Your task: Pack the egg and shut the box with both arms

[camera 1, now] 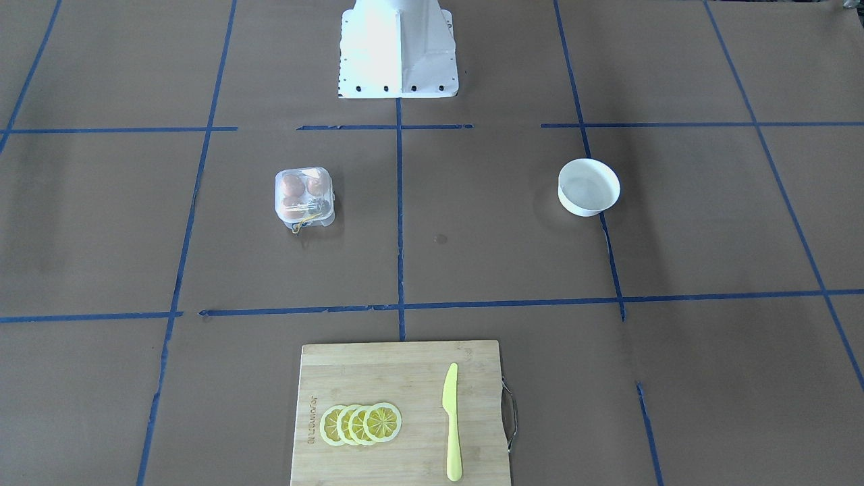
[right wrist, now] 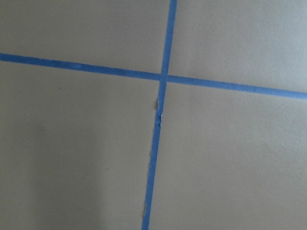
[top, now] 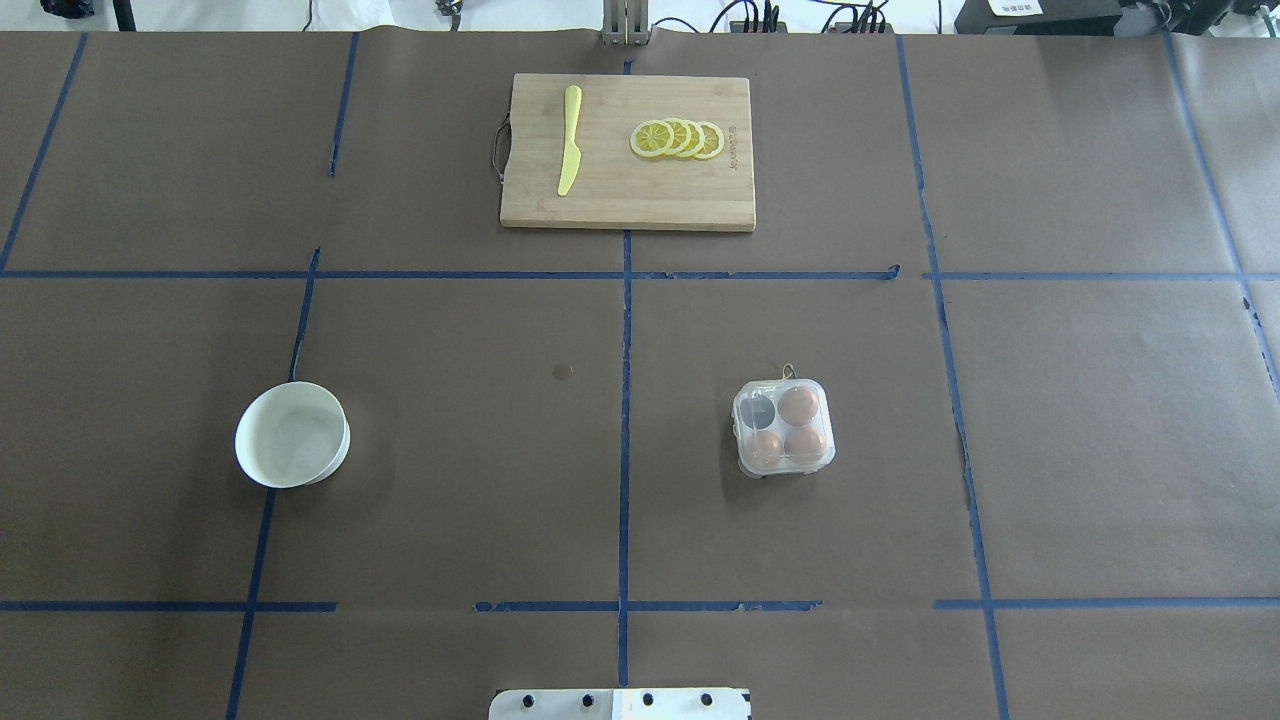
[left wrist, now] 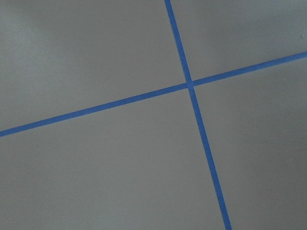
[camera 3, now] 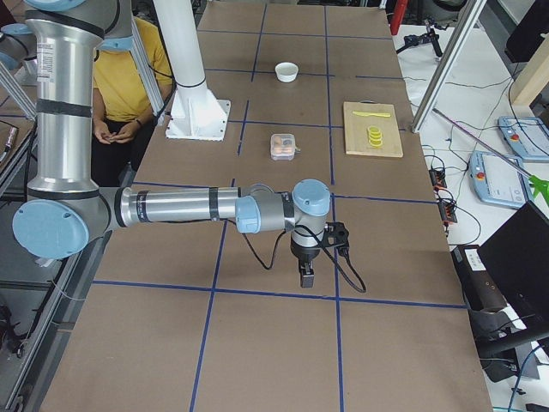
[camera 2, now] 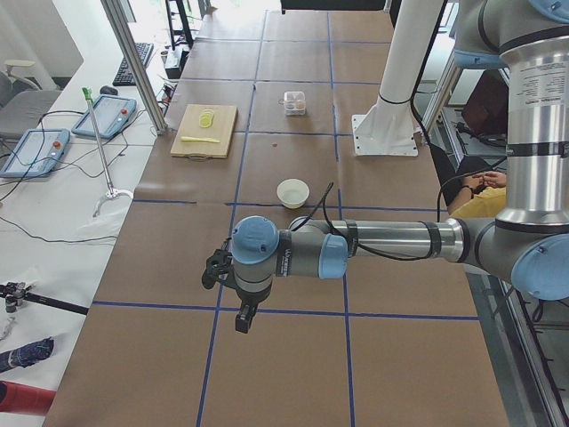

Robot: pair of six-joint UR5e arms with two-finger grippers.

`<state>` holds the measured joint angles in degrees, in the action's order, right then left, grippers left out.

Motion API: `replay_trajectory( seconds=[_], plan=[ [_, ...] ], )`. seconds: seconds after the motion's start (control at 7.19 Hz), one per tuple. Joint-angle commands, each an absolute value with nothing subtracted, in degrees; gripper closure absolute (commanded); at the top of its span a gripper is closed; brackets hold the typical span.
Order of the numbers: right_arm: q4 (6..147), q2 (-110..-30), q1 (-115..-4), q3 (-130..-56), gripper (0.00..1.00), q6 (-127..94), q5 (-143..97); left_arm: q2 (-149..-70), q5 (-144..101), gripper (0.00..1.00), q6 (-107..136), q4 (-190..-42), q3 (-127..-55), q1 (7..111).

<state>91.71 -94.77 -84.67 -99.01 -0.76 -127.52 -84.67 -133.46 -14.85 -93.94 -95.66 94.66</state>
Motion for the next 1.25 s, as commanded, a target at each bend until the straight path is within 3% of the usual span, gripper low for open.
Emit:
replay_trajectory(
  seconds=[0.0,1.11],
  plan=[
    [98.1,-95.7,-87.5,-98.6,0.0,3.0,-127.9,-84.7,-133.6,0.0,-14.9,-94.0,-95.7,94.7],
    [97.5,-95.4,-87.5,-97.4,0.0,2.5,-128.4,-84.8,-133.5,0.0,-14.9,-94.0,-95.9,94.6]
  ],
)
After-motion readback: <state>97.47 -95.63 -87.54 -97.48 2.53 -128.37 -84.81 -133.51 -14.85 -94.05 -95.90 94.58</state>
